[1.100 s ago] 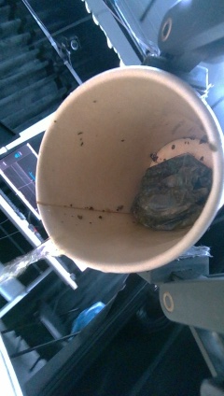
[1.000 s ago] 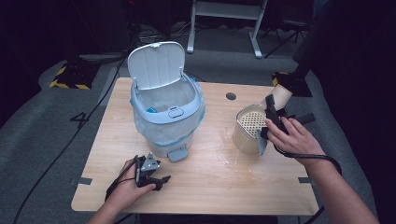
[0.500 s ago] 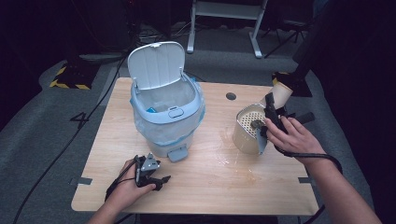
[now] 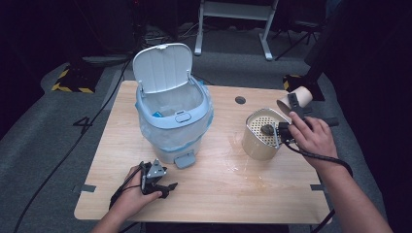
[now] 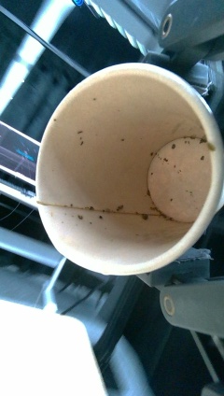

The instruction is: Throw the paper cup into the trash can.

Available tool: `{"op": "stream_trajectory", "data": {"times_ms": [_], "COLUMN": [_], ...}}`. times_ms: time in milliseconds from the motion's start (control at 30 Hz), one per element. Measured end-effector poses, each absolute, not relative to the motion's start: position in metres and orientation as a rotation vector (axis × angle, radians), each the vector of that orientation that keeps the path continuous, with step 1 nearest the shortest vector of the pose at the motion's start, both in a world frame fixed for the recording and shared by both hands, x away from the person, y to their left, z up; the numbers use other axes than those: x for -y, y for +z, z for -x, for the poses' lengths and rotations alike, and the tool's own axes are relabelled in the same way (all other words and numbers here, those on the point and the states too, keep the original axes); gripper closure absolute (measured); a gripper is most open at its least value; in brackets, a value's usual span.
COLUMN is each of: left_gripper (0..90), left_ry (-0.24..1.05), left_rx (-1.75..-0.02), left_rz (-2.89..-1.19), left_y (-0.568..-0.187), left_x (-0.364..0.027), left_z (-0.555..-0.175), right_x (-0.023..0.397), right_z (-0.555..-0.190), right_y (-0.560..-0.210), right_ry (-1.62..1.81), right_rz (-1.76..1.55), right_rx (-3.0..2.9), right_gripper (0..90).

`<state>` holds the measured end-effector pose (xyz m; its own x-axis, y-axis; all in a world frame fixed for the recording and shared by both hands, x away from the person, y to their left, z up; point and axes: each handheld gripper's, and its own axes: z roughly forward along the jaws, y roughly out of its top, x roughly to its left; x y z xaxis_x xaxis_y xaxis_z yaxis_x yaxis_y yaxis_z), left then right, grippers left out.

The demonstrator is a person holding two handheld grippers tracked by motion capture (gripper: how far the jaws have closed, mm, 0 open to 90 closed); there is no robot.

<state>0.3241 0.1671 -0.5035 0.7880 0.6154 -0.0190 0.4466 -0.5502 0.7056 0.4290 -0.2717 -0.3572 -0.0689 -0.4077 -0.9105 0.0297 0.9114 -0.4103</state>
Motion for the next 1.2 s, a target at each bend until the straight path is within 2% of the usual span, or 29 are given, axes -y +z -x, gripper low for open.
{"op": "stream_trajectory", "data": {"times_ms": [333, 700, 967, 1200], "left_gripper": [28.5, 28.5, 28.4, 28.5], "left_ry": [0.299, 0.3, 0.3, 0.3], "left_rx": [-0.783, -0.784, -0.784, -0.785], "left_rz": [-2.245, -2.245, -2.246, -2.246], "left_y": [-0.504, -0.504, -0.504, -0.504], "left_x": [-0.167, -0.167, -0.167, -0.167], "left_z": [-0.324, -0.324, -0.324, -0.324], "right_x": [0.306, 0.329, 0.336, 0.336], "right_z": [-0.436, -0.445, -0.444, -0.44], "right_y": [-0.34, -0.336, -0.333, -0.328], "right_ry": [0.188, 0.833, 1.065, 1.22], "right_rz": [-0.146, -0.661, -0.921, -0.987], "right_rx": [-1.865, -2.049, -2.115, -2.139], "right_gripper": [32.8, 32.4, 31.9, 32.0]}}
